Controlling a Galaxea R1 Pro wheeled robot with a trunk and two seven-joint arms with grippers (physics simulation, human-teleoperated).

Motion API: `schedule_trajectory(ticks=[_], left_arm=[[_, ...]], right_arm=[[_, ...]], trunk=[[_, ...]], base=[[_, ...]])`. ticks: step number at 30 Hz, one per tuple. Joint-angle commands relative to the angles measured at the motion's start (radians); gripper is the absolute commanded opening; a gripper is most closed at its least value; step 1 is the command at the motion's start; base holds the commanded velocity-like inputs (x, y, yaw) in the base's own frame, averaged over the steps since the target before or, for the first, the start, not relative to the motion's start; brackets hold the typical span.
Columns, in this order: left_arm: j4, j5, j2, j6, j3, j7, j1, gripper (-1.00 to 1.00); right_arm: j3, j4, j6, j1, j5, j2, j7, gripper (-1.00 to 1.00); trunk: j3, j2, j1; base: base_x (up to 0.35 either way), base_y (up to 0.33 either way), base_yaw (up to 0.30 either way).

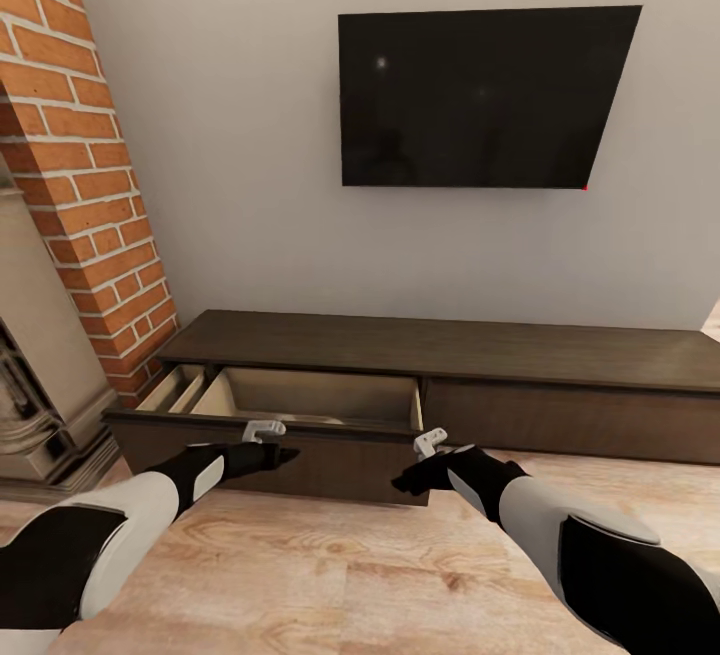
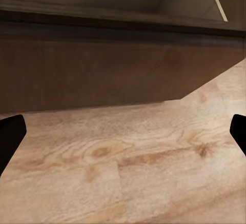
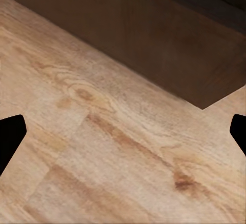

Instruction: Place each of the two pumpkins and all three candles from the living room inside a cabinet in the living room (use any cabinet), then make sure every cabinet is closed, and position the cauldron so it is next to a table in the living room.

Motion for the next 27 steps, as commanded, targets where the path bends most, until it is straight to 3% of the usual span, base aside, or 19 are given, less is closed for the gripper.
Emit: schedule_trajectory(ticks=[1,9,16,20,24,27], left_arm=[[0.002,0.011,0.0,0.004,-0.006,-0.004,-0.001,1.0],[0.0,0.01,-0.005,0.002,-0.006,-0.004,0.032,1.0],[-0.001,0.012,-0.005,0.003,-0.004,0.002,0.032,1.0],[-0.006,0.013,-0.009,0.003,-0.001,0.069,0.032,1.0],[-0.01,0.013,-0.045,0.003,0.002,0.175,0.032,1.0],[-0.011,0.013,-0.057,0.003,0.002,0.238,0.032,1.0]], right_arm=[[0.006,0.0,0.0,-0.001,-0.008,0.0,0.002,1.0],[0.006,0.0,-0.052,0.041,-0.008,0.027,0.002,1.0],[0.006,0.0,-0.071,0.042,-0.008,0.028,0.001,1.0],[0.006,0.0,-0.073,0.042,-0.008,0.028,0.001,1.0],[0.006,0.0,-0.098,0.043,-0.008,0.028,0.001,1.0],[0.006,0.001,-0.144,0.045,-0.008,0.028,0.001,1.0]], trunk=[[-0.001,0.0,0.0],[-0.02,-0.042,0.023],[-0.042,-0.091,0.05],[-0.054,-0.119,0.065],[-0.067,-0.147,0.08],[-0.076,-0.168,0.092]], base=[[0.0,0.0,0.0],[0.0,0.0,0.0],[0.0,0.0,0.0],[0.0,0.0,0.0],[0.0,0.0,0.0],[0.0,0.0,0.0]])
